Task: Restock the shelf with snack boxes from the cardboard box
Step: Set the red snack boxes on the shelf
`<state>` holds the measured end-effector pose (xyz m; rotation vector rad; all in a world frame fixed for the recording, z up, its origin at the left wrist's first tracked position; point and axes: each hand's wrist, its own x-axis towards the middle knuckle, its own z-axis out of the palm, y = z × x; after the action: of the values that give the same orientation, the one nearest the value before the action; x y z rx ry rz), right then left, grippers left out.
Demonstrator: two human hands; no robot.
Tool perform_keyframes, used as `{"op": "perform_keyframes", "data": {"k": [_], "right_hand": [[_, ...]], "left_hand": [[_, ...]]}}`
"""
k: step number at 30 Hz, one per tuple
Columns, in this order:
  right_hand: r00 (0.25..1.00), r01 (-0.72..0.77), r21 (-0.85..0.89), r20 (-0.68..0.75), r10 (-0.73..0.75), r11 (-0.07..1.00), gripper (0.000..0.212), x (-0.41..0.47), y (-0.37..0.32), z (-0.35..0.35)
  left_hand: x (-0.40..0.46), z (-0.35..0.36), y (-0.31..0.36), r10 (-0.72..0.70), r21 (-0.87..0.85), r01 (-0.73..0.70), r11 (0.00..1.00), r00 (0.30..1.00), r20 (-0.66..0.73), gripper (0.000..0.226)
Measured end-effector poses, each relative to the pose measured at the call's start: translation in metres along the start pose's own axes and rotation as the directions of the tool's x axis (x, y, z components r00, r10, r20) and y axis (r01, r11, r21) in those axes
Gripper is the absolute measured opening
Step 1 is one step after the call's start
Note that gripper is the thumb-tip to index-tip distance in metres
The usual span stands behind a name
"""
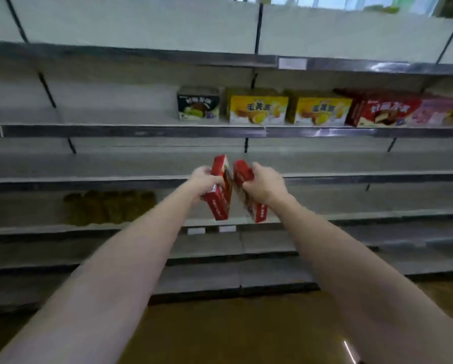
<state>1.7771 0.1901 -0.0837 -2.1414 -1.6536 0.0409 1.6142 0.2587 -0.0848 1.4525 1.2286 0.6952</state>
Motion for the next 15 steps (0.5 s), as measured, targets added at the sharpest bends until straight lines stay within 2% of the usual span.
{"op": "perform_keyframes", "data": {"k": [6, 10, 15], "right_hand": [[0.979, 0.190, -0.021, -0.066, -0.191, 0.981, 0.023, 0.055, -0.075, 0.001], [0.944, 0.302, -0.058, -0.119, -0.307, 0.952, 0.027, 0.094, -0.119, 0.001], [0.908, 0.386, -0.116, -0.128, -0.399, 0.915, 0.023, 0.152, -0.170, 0.016]], "left_hand": [[0.016, -0.086, 0.032, 0.047, -0.095, -0.069, 0.993, 0.974, -0.220, 0.038], [0.032, -0.141, 0.054, 0.170, 0.023, -0.177, 0.984, 0.892, -0.418, 0.044], [0.066, -0.197, 0.071, 0.269, 0.166, -0.214, 0.963, 0.825, -0.497, 0.046]]}}
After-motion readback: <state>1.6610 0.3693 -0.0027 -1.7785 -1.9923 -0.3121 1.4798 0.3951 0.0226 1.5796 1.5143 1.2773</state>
